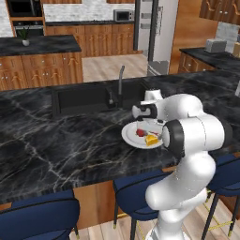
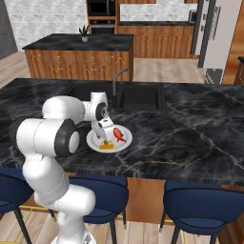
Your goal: Take the cheese, fish, and bell pepper from the fridge and place them on the plate on the dining counter to create an appetizer plate.
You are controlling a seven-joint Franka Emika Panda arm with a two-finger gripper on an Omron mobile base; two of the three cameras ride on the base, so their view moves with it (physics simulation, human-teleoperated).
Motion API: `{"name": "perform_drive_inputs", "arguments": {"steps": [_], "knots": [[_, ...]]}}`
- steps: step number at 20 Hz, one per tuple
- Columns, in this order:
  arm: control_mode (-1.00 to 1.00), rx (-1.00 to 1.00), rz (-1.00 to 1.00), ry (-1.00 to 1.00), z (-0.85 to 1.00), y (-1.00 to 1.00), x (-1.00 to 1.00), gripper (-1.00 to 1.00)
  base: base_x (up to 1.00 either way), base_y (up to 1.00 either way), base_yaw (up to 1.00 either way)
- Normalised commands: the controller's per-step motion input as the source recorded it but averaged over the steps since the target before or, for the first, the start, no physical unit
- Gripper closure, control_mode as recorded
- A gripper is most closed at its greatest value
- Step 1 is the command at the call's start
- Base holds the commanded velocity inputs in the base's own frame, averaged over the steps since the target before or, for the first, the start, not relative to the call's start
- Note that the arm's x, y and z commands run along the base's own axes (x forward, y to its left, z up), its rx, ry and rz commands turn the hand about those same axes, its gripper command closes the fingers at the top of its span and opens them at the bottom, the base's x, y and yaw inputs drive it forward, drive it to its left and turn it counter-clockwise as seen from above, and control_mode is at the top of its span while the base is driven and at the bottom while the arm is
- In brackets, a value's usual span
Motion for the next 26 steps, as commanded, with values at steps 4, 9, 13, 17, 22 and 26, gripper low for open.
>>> {"name": "perform_drive_inputs", "arguments": {"steps": [4,9,13,17,22,26], "knots": [[-1.0,0.0,-0.05,-0.01,0.98,0.0,-0.94,-1.0,0.0,0.0,0.0],[-1.0,0.0,-0.06,-0.14,0.83,-0.03,-1.0,-1.0,0.0,0.0,0.0],[-1.0,0.0,-0.04,-0.13,0.49,-0.08,-1.0,-1.0,0.0,0.0,0.0],[-1.0,0.0,-0.03,-0.08,0.31,-0.07,-1.0,-1.0,0.0,0.0,0.0],[-1.0,0.04,-0.04,-0.01,0.19,-0.34,-1.0,-1.0,0.0,0.0,0.0],[-1.0,0.11,-0.11,-0.03,0.08,-0.8,-1.0,-1.0,0.0,0.0,0.0]]}}
